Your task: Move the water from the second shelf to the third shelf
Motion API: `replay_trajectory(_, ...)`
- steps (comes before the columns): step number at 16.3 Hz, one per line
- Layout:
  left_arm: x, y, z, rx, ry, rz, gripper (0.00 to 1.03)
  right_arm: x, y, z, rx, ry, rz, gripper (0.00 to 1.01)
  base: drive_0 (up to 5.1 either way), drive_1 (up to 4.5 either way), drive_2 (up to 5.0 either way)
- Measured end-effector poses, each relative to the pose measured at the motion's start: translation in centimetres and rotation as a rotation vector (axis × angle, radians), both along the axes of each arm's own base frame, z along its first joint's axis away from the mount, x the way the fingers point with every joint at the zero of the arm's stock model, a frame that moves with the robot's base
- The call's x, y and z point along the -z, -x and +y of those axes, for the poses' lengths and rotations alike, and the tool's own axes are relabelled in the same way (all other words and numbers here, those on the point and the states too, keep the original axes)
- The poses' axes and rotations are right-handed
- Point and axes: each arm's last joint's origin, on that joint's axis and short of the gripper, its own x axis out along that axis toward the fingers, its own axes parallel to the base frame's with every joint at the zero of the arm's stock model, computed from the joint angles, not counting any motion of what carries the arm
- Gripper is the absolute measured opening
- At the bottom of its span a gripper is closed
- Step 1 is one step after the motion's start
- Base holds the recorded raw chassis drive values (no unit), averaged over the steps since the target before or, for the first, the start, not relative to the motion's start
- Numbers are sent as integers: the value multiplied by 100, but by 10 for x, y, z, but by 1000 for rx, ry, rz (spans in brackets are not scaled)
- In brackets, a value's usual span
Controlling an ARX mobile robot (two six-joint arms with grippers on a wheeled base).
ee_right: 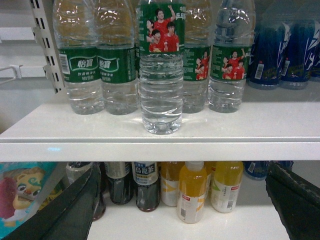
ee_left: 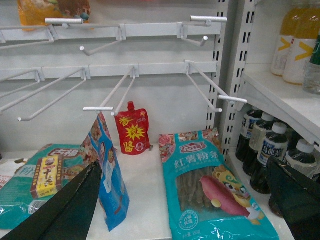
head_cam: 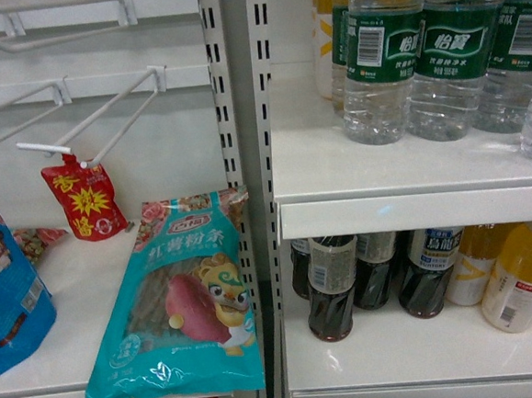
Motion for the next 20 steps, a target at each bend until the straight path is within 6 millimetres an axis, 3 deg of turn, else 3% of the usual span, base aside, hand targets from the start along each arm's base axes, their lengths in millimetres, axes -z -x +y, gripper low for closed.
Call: replay_trajectory(20, 0, 0, 0, 0, 0, 5, 98, 1, 0, 0, 0, 1, 6, 98, 0, 0, 0)
